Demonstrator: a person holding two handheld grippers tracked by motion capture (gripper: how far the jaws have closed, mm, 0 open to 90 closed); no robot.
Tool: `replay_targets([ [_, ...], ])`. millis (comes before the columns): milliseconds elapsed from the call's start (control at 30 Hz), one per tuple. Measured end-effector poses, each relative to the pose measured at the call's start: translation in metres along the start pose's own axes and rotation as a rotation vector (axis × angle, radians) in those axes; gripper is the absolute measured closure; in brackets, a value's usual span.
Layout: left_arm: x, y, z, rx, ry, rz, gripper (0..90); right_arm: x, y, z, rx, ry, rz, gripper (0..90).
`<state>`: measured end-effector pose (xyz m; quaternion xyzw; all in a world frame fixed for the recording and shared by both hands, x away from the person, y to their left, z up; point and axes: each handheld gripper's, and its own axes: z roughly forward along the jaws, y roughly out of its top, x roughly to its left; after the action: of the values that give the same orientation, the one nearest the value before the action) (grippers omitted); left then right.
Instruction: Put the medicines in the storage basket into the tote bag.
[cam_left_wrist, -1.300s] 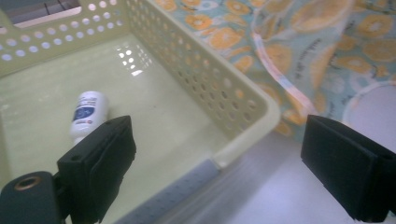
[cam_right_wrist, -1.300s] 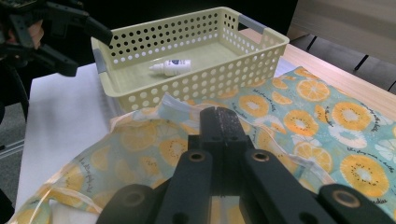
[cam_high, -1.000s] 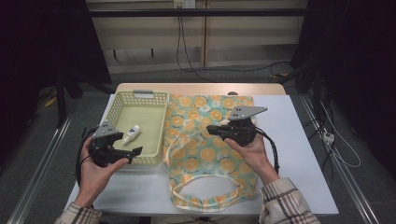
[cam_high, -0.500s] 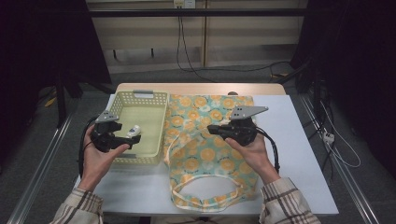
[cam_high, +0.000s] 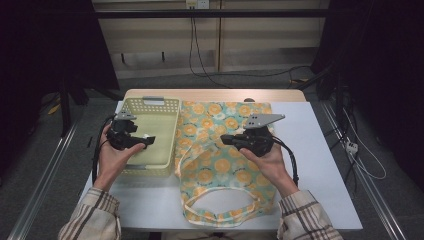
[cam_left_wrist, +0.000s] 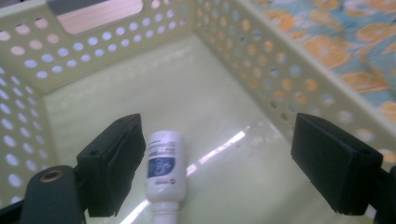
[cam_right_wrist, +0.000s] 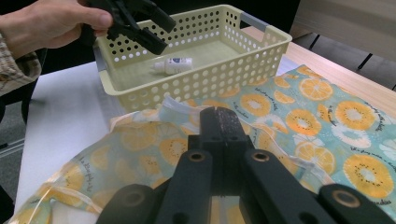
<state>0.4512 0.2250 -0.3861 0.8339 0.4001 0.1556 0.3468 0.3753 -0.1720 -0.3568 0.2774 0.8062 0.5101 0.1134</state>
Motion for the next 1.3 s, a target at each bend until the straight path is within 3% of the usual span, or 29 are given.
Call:
replay_targets([
  [100, 0.001, 0.005, 0.002, 0.012, -0.007, -0.015, 17.9, 0.000, 0.000, 0.000, 0.002, 0.001, -0.003, 90.0],
  [167, 0.002, 0.010, 0.004, 0.047, 0.002, 0.011, 18.6, 0.000, -0.001, 0.001, 0.004, 0.001, 0.001, 90.0],
  [267, 0.008, 0.013, 0.011, 0.051, 0.018, 0.020, 22.3, 0.000, -0.001, 0.002, 0.005, 0.003, -0.002, 90.0],
  [400, 0.019, 0.011, 0.023, 0.079, 0.015, -0.019, 22.9, 0.000, -0.001, 0.002, 0.004, 0.006, 0.000, 90.0],
  [500, 0.025, 0.006, 0.031, 0.121, 0.015, -0.042, 28.9, 0.000, -0.001, 0.003, 0.004, 0.007, -0.001, 90.0],
  [633, 0.029, 0.003, 0.038, 0.180, 0.028, -0.029, 33.1, 0.001, -0.002, 0.004, 0.010, 0.009, -0.002, 90.0],
  [700, 0.030, 0.002, 0.043, 0.195, 0.034, -0.044, 35.0, 0.001, -0.002, 0.005, 0.011, 0.009, -0.001, 90.0],
  [900, 0.035, -0.002, 0.050, 0.259, -0.009, -0.074, 45.5, 0.001, -0.002, 0.005, 0.013, 0.010, -0.002, 90.0],
  [1033, 0.036, -0.003, 0.054, 0.306, 0.002, -0.067, 48.5, 0.001, -0.002, 0.004, 0.010, 0.011, -0.005, 90.0],
  [1133, 0.036, -0.004, 0.055, 0.302, 0.002, -0.082, 53.4, 0.001, -0.002, 0.004, 0.010, 0.011, -0.005, 90.0],
  [1167, 0.037, -0.004, 0.055, 0.310, -0.022, -0.085, 58.0, 0.001, -0.002, 0.005, 0.012, 0.011, -0.007, 90.0],
  [1233, 0.036, -0.004, 0.056, 0.324, -0.023, -0.062, 59.8, 0.001, -0.002, 0.005, 0.012, 0.013, -0.006, 90.0],
  [1300, 0.033, -0.004, 0.057, 0.321, -0.018, -0.067, 60.1, 0.001, -0.002, 0.005, 0.013, 0.012, -0.006, 90.0],
])
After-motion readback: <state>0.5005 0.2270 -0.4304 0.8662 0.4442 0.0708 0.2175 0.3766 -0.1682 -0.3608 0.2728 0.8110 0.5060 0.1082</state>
